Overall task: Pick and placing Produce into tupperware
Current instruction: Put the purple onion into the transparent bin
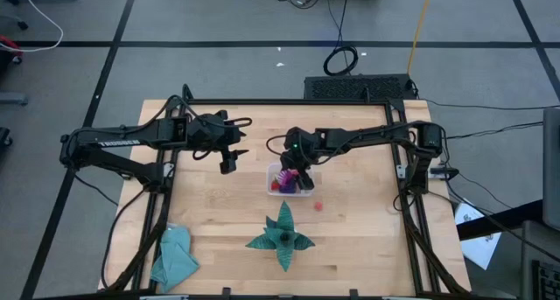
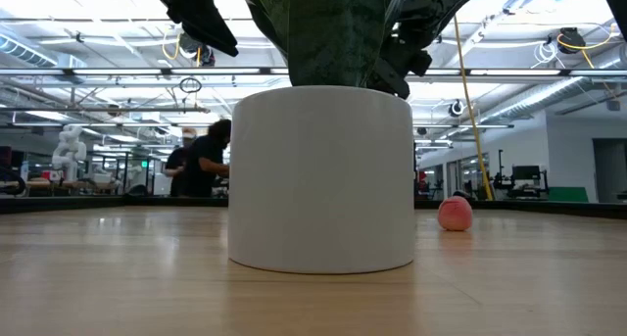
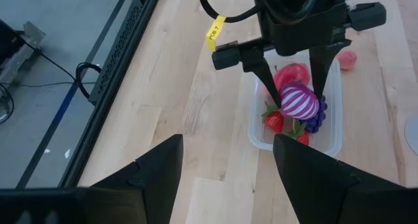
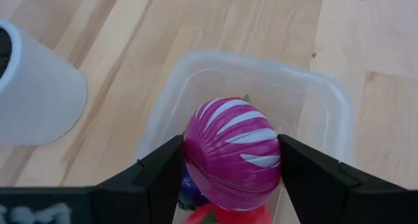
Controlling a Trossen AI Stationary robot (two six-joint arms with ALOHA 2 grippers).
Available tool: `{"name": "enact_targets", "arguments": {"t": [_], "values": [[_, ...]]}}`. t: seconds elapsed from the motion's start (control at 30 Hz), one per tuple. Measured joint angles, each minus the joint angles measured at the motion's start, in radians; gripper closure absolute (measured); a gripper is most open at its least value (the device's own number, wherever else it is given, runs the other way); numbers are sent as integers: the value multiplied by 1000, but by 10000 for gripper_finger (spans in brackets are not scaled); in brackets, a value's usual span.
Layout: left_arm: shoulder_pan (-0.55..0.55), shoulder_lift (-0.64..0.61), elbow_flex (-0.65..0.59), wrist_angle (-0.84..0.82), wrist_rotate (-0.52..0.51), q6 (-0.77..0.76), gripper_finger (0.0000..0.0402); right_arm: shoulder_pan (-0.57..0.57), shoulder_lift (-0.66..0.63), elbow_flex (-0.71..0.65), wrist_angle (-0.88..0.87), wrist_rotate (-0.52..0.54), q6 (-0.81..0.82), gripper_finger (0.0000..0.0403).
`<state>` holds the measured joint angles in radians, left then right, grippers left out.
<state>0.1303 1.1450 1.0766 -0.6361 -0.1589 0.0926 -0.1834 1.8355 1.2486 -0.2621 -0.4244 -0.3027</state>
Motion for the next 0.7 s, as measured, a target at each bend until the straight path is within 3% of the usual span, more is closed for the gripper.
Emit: {"name": "enact_targets", "arguments": {"t": [0.7], "values": [[0,0,0,0,0,1,158,0,0,-1,0,57,-5,178]]}}
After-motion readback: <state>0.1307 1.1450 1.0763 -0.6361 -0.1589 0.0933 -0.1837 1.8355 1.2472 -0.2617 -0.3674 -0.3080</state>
